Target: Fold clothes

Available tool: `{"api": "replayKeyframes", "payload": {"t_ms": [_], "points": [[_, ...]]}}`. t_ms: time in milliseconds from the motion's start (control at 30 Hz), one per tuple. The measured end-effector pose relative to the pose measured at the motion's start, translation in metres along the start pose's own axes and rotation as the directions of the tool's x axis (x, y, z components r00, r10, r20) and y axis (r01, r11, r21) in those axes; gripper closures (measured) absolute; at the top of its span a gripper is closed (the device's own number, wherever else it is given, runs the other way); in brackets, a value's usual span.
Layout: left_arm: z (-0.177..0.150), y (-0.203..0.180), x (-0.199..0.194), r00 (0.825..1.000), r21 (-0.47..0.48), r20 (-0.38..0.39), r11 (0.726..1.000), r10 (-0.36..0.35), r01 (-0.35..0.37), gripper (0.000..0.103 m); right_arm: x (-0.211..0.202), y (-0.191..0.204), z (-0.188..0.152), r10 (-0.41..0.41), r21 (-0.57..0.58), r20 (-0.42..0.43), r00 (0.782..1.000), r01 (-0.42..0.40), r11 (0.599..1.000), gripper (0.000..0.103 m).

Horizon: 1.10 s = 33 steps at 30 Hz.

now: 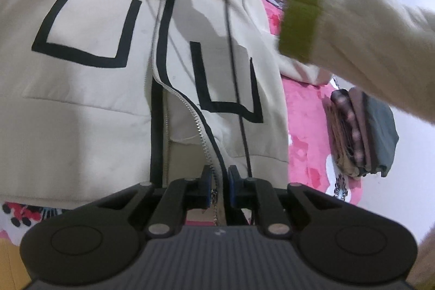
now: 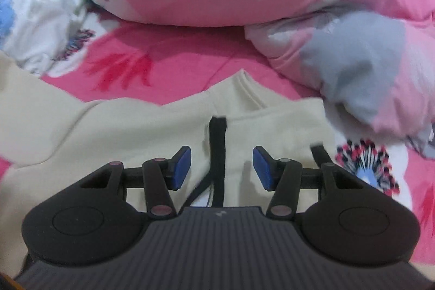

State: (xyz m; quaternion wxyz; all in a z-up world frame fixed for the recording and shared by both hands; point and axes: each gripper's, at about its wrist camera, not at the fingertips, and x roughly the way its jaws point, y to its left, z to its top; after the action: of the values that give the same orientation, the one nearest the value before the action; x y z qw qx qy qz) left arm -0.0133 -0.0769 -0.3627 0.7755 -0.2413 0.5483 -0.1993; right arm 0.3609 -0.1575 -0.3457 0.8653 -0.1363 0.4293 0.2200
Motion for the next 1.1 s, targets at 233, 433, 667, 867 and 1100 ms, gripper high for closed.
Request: {"api": "replayKeyframes", "payload": {"t_ms": [233, 433, 667, 867, 1100], "points": [[0.003, 0.006, -0.005, 1.000, 0.019, -0.001, 1.000, -0.005, 0.005, 0.091, 0.016, -0.031, 0.010, -0.038, 0.132, 0.029, 0.999, 0.034, 0.991, 0.093], [0.014, 0.032, -0.004, 1.000, -0.071, -0.005, 0.997, 0.005, -0.005, 0.092, -0.036, -0.057, 0.022, -0.124, 0.195, 0.198, 0.972, 0.085, 0.977, 0.094], [0.029, 0.070, 0.014, 0.999, -0.169, -0.035, 0.985, 0.033, -0.039, 0.094, -0.013, -0.056, 0.037, -0.124, 0.160, 0.208, 0.970, 0.092, 0.983, 0.094], [0.028, 0.075, 0.028, 0.997, -0.162, -0.071, 0.985, 0.040, -0.052, 0.094, 0.031, -0.035, 0.026, -0.090, 0.090, 0.150, 0.985, 0.077, 0.993, 0.093], [0.025, 0.068, 0.035, 0.995, -0.152, -0.090, 0.986, 0.049, -0.062, 0.094, 0.058, -0.035, 0.014, -0.007, 0.092, 0.118, 0.993, -0.004, 0.996, 0.081]]}}
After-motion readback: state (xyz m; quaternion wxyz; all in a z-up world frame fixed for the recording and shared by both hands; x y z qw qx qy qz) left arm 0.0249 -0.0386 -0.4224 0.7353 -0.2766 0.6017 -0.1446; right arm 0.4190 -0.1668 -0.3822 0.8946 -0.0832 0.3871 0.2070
